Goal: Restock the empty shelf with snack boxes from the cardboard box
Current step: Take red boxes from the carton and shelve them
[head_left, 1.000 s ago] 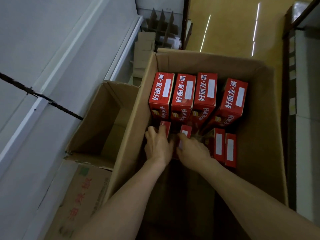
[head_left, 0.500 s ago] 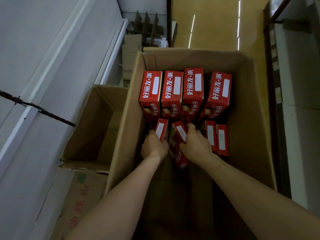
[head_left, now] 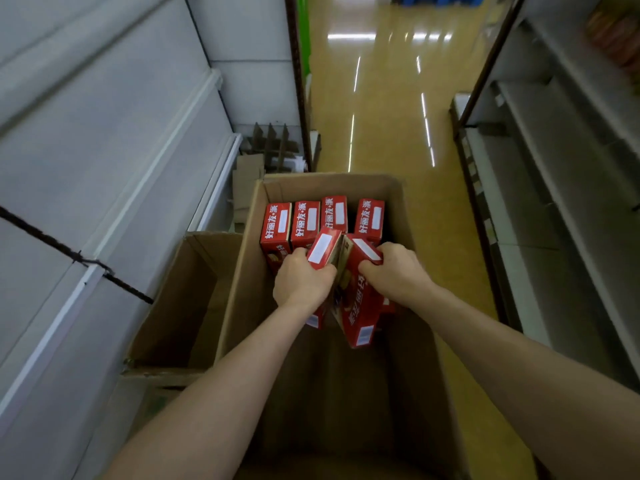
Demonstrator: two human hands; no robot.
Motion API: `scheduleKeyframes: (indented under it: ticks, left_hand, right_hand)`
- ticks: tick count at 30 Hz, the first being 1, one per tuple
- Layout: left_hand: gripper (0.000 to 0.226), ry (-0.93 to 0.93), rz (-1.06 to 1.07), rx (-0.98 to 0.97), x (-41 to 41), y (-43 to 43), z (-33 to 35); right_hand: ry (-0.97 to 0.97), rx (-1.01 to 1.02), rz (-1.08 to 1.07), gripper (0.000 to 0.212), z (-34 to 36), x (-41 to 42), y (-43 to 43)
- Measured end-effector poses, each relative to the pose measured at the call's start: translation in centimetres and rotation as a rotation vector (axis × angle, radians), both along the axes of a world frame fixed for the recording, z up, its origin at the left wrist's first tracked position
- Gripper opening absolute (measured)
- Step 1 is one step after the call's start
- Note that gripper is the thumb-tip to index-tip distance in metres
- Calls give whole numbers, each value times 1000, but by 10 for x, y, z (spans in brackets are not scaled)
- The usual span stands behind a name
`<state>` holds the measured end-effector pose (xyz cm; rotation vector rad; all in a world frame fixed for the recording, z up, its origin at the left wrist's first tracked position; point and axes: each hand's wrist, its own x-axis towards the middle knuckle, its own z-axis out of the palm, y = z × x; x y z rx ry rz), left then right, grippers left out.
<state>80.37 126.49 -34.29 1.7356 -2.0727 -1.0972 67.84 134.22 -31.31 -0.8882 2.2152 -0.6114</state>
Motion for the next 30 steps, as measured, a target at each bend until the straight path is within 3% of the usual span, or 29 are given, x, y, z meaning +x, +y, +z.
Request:
scheduleKeyframes:
  ticks: [3, 11, 15, 21, 26, 30]
  left_hand:
    - [52, 68, -32, -68, -10, 29, 43]
    - [44, 349, -91, -254, -37, 115, 158]
    - [37, 492, -116, -257, -50, 153, 203]
    - [17, 728, -248, -67, -73, 202, 253]
    - [21, 846, -375, 158, -106, 228, 284]
    - [31, 823, -558, 255, -141, 246, 301]
  right_hand:
    - [52, -84, -39, 19, 43, -7, 36]
    - [125, -290, -213, 39, 154, -28, 158]
    - [141, -428, -303, 40, 200, -32, 218]
    - [140, -553, -431, 35, 250, -45, 288]
    - [175, -607, -543, 39, 286, -58, 337]
    - [262, -599, -548, 32, 308, -64, 367]
